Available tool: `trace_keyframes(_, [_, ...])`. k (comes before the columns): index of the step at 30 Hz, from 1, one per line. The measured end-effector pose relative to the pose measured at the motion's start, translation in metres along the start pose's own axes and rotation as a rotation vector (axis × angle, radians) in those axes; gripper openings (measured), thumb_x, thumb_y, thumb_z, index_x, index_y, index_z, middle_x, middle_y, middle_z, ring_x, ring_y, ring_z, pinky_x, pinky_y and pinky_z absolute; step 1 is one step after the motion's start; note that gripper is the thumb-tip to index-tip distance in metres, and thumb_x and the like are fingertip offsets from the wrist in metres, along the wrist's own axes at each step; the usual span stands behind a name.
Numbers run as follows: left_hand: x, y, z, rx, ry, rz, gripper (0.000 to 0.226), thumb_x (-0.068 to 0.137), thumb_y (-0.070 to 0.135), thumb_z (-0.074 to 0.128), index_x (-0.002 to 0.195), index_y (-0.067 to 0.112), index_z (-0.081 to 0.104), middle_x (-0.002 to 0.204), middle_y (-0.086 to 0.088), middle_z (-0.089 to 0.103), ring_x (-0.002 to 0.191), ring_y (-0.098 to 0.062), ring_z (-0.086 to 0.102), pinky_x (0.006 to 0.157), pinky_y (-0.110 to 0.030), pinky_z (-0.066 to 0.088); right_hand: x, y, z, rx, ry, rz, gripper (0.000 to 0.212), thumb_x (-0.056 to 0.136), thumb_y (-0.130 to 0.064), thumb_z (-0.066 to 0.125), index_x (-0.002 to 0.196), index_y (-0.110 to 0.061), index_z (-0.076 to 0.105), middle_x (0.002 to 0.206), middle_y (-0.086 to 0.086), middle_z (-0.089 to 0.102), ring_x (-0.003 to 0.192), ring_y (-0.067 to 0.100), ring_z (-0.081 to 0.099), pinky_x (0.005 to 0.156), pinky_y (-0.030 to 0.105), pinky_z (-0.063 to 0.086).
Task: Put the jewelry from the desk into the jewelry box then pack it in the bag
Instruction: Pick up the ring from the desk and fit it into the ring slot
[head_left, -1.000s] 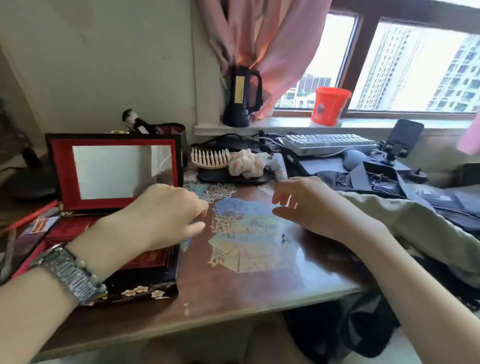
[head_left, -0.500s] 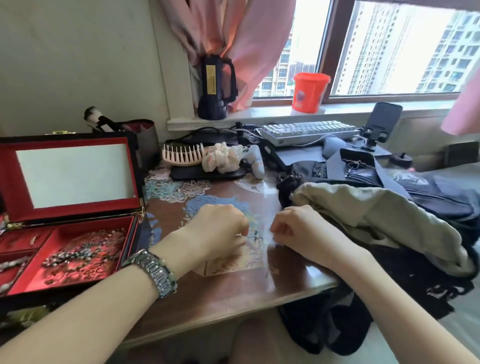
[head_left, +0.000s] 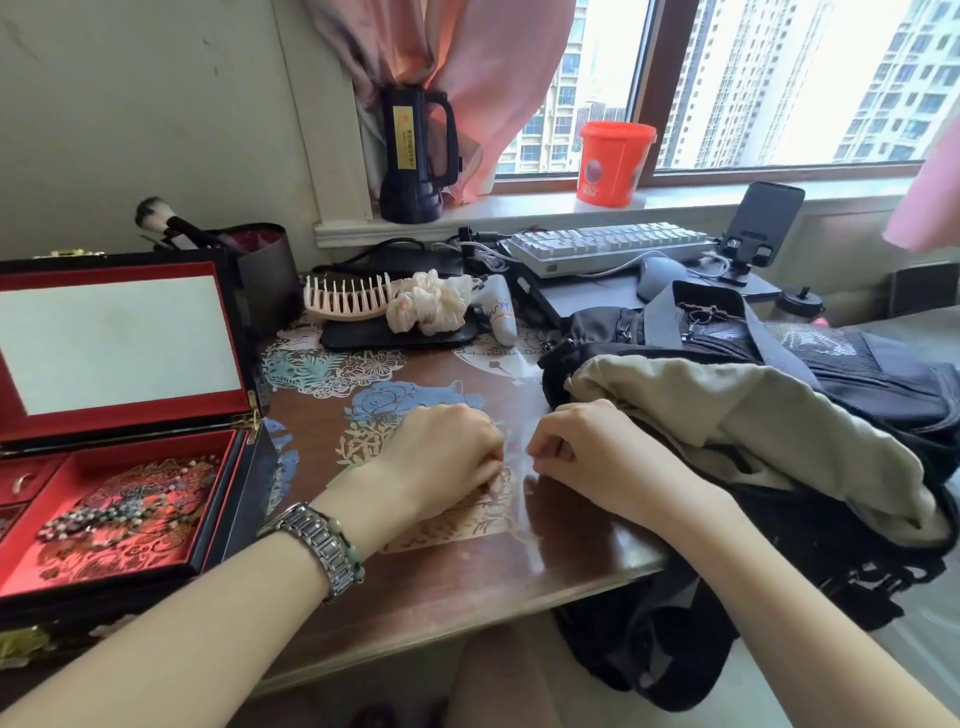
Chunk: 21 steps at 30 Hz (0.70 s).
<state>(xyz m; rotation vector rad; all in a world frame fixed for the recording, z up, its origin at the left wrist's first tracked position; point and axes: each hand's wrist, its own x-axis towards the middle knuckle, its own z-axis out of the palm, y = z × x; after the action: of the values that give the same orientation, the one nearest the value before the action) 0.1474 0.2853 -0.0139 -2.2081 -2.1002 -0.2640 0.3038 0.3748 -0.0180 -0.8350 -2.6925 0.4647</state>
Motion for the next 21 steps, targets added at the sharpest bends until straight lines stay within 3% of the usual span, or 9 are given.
trace_keyframes(5, [-0.002, -0.004, -0.001, -0.007, -0.027, -0.010, 0.021, 0.092, 0.028, 0.048, 0.097, 0.021, 0.067, 0.102, 0.006, 0.066, 0.098, -0.018, 0.060, 0.069, -0.029, 0.042, 0.004, -0.002, 0.004, -0.027, 0.001, -0.010, 0.007, 0.080, -0.015, 0.066, 0.084, -0.017, 0.071, 0.085, 0.001, 0.067, 0.080, 0.020, 0.061, 0.075, 0.038, 0.054])
trace_keyframes(10, [-0.007, -0.015, -0.008, -0.034, -0.090, -0.062, 0.020, 0.093, 0.030, 0.048, 0.098, 0.015, 0.060, 0.102, 0.000, 0.065, 0.096, -0.022, 0.059, 0.079, -0.039, 0.050, 0.011, -0.005, 0.012, -0.030, 0.012, -0.001, 0.013, 0.081, -0.016, 0.064, 0.091, -0.021, 0.070, 0.083, -0.002, 0.061, 0.080, 0.020, 0.061, 0.075, 0.039, 0.053])
trace_keyframes(17, [-0.011, -0.025, -0.016, -0.158, -0.147, -0.090, 0.016, 0.091, 0.025, 0.056, 0.097, 0.014, 0.065, 0.097, 0.000, 0.069, 0.091, -0.018, 0.061, 0.081, -0.037, 0.051, 0.018, -0.011, 0.016, -0.018, -0.006, 0.005, 0.017, 0.086, -0.018, 0.063, 0.100, -0.021, 0.072, 0.090, 0.002, 0.066, 0.080, 0.019, 0.058, 0.074, 0.037, 0.052])
trace_keyframes(21, [-0.015, -0.026, -0.018, -0.183, -0.142, -0.082, 0.012, 0.089, 0.021, 0.057, 0.096, 0.015, 0.066, 0.096, 0.001, 0.069, 0.090, -0.016, 0.061, 0.081, -0.037, 0.051, 0.021, -0.011, 0.017, -0.028, -0.005, -0.014, 0.016, 0.085, -0.018, 0.064, 0.093, -0.025, 0.075, 0.082, -0.003, 0.058, 0.080, 0.023, 0.058, 0.072, 0.039, 0.052])
